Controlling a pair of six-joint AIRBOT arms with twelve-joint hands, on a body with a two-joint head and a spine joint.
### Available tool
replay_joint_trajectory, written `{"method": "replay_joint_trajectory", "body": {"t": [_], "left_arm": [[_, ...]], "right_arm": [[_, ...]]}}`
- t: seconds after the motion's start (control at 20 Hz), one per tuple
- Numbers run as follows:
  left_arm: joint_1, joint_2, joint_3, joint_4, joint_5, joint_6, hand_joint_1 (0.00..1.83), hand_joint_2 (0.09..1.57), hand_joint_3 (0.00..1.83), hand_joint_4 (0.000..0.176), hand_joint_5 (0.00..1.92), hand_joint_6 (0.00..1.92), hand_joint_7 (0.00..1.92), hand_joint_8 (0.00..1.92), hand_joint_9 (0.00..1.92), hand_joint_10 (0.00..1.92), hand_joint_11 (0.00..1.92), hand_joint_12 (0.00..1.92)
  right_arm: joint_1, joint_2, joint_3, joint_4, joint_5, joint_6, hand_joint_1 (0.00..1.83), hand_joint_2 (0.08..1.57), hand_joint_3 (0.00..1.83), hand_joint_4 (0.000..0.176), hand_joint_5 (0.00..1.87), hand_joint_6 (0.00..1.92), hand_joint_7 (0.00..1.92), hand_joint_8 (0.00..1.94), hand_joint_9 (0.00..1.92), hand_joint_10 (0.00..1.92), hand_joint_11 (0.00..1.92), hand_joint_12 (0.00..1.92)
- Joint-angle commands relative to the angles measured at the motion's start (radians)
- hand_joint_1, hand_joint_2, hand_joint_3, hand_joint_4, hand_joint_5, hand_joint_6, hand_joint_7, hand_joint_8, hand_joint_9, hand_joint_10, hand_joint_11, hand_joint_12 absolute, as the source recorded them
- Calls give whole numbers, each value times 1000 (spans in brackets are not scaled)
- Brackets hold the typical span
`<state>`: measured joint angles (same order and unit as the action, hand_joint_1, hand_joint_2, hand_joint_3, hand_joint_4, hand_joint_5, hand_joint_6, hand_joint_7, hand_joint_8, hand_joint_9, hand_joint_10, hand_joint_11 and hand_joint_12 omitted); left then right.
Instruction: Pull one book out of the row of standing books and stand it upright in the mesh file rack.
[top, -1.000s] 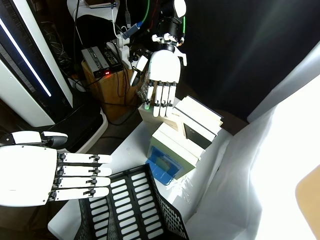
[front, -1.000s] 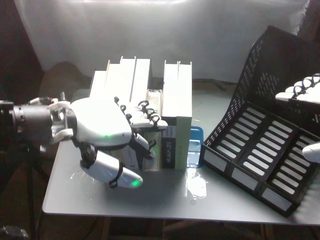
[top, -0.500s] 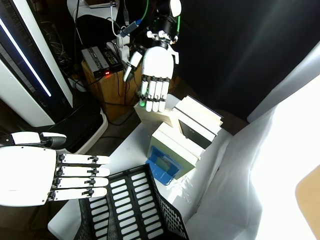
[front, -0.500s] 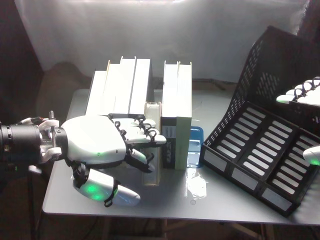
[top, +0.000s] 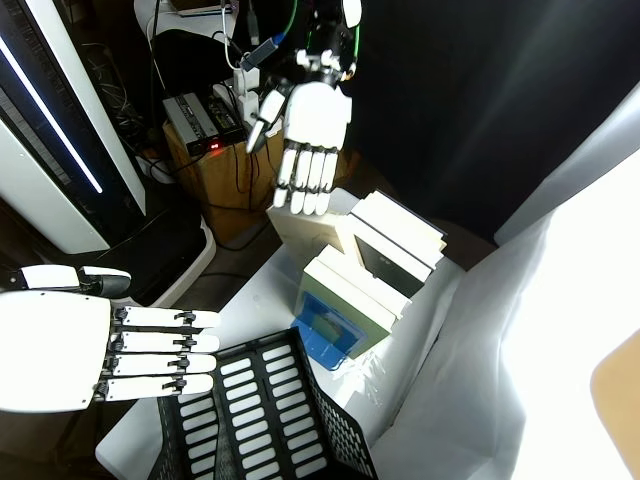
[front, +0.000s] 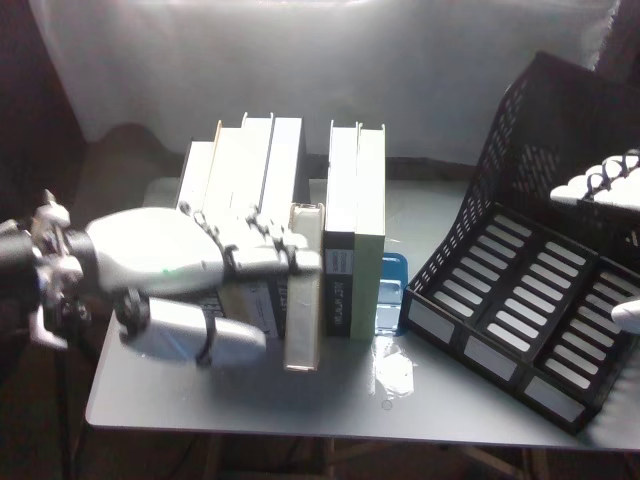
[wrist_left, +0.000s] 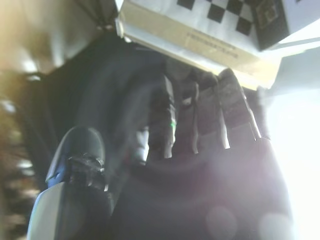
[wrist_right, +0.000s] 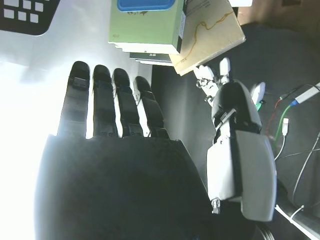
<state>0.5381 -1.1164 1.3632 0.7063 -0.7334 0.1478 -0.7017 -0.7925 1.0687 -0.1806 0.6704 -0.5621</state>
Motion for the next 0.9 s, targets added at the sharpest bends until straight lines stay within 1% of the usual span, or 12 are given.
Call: {"method": "replay_joint_trajectory", "body": {"t": [0.0, 0.05, 0.15, 0.2, 0.35, 0.4, 0.45, 0.55, 0.7, 0.75, 0.8, 0.85], "left_arm": [[-8, 17, -3, -71, -142, -4, 97, 1423, 26, 25, 0, 0, 0, 0, 0, 0, 0, 0], [-9, 23, -4, -104, -157, -4, 85, 1431, 21, 17, 0, 0, 0, 0, 0, 0, 0, 0], [5, 49, -3, -210, -182, -4, 254, 1372, 0, 43, 0, 0, 0, 0, 0, 0, 0, 0], [13, 62, -1, -257, -193, -4, 197, 1373, 0, 49, 0, 0, 0, 0, 0, 0, 0, 0], [46, 100, 0, -384, -218, -4, 256, 1336, 0, 43, 0, 0, 0, 0, 0, 0, 0, 0], [78, 123, 2, -455, -231, -4, 286, 1310, 0, 50, 0, 0, 0, 0, 0, 0, 0, 0], [104, 138, 6, -510, -240, -4, 280, 1306, 0, 35, 0, 0, 0, 0, 0, 0, 0, 0], [147, 162, 13, -612, -254, -4, 207, 1310, 0, 48, 0, 0, 0, 0, 0, 0, 0, 0], [188, 167, 34, -694, -252, -4, 327, 1298, 0, 59, 0, 0, 0, 0, 0, 0, 0, 0], [199, 167, 42, -715, -247, -4, 295, 1305, 0, 62, 0, 0, 0, 0, 0, 0, 0, 0], [212, 167, 47, -734, -242, 178, 276, 1308, 0, 73, 0, 0, 0, 0, 0, 0, 0, 0], [225, 167, 52, -754, -239, 180, 276, 1308, 0, 73, 0, 0, 0, 0, 0, 0, 0, 0]], "right_arm": [[6, 25, -6, 25, 128, 3, 536, 1170, 0, 0, 0, 0, 0, 0, 0, 0, 0, 0], [6, 34, -15, 19, 134, 3, 568, 1160, 0, 0, 0, 0, 0, 0, 0, 0, 0, 0], [13, 35, -18, -24, 132, 16, 530, 1149, 0, 0, 0, 0, 0, 0, 0, 0, 0, 0], [29, 30, -14, -50, 125, 27, 539, 1143, 0, 0, 0, 0, 0, 0, 0, 0, 0, 0], [105, 14, -5, -146, 75, 73, 636, 1119, 0, 0, 0, 0, 0, 0, 0, 0, 0, 0], [170, -25, 23, -237, 26, 124, 675, 1085, 0, 0, 0, 0, 0, 0, 0, 0, 0, 0], [218, -56, 44, -315, -10, 167, 686, 1059, 0, 0, 0, 0, 0, 0, 0, 0, 0, 0], [308, -113, 79, -500, -90, 265, 744, 1021, 0, 0, 0, 0, 0, 0, 0, 0, 0, 0], [417, -194, 142, -735, -153, 431, 806, 987, 0, 0, 0, 0, 0, 0, 0, 0, 0, 0], [439, -220, 158, -814, -173, 471, 803, 969, 0, 0, 0, 0, 0, 0, 0, 0, 0, 0], [463, -247, 172, -887, -192, 511, 767, 969, 0, 0, 0, 0, 0, 0, 0, 0, 0, 0], [486, -275, 188, -973, -207, 564, 767, 969, 0, 0, 0, 0, 0, 0, 0, 0, 0, 0]]}}
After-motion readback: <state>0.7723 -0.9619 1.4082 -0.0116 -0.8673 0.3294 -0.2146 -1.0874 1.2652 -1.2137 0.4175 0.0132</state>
